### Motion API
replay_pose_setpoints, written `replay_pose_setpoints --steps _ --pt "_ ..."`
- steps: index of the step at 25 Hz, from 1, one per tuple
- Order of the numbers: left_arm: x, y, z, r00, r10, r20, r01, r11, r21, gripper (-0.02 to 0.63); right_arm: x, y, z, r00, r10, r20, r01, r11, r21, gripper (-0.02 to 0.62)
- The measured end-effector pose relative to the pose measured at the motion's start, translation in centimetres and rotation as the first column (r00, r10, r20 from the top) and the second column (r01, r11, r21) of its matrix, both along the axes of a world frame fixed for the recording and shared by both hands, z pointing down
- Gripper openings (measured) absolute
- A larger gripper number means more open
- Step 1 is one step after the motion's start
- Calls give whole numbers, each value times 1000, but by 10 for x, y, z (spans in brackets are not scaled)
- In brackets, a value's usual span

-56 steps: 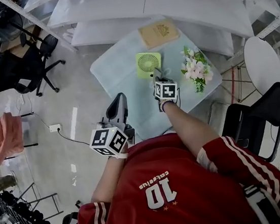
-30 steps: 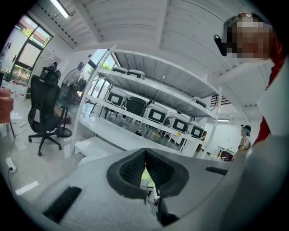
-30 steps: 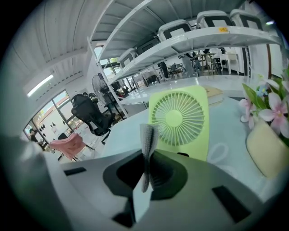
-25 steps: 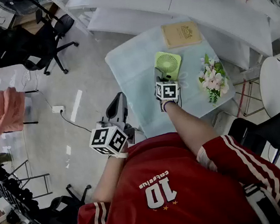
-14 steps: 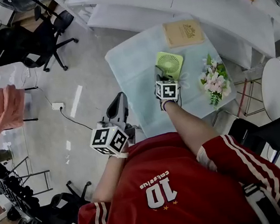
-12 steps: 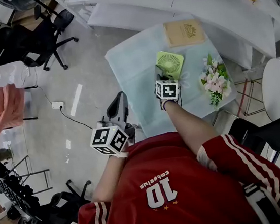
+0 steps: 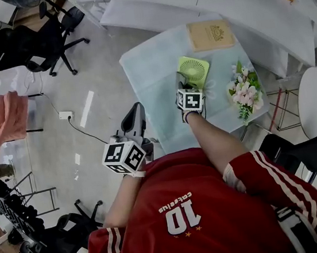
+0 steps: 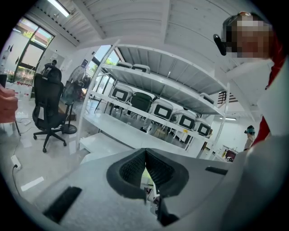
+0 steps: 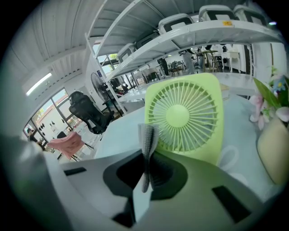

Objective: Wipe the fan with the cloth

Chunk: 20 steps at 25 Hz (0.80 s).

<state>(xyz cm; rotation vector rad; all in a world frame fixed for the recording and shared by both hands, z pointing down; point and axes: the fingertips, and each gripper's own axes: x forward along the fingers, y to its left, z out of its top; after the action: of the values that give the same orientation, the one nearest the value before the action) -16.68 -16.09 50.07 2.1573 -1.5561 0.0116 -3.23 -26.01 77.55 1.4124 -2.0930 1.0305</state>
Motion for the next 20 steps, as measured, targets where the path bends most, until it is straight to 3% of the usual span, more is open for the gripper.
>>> replay_pose_setpoints --steps 20 --pt "14 2 -5 999 46 -6 -46 999 18 6 22 7 -2 999 31 -17 -31 1000 -4 18"
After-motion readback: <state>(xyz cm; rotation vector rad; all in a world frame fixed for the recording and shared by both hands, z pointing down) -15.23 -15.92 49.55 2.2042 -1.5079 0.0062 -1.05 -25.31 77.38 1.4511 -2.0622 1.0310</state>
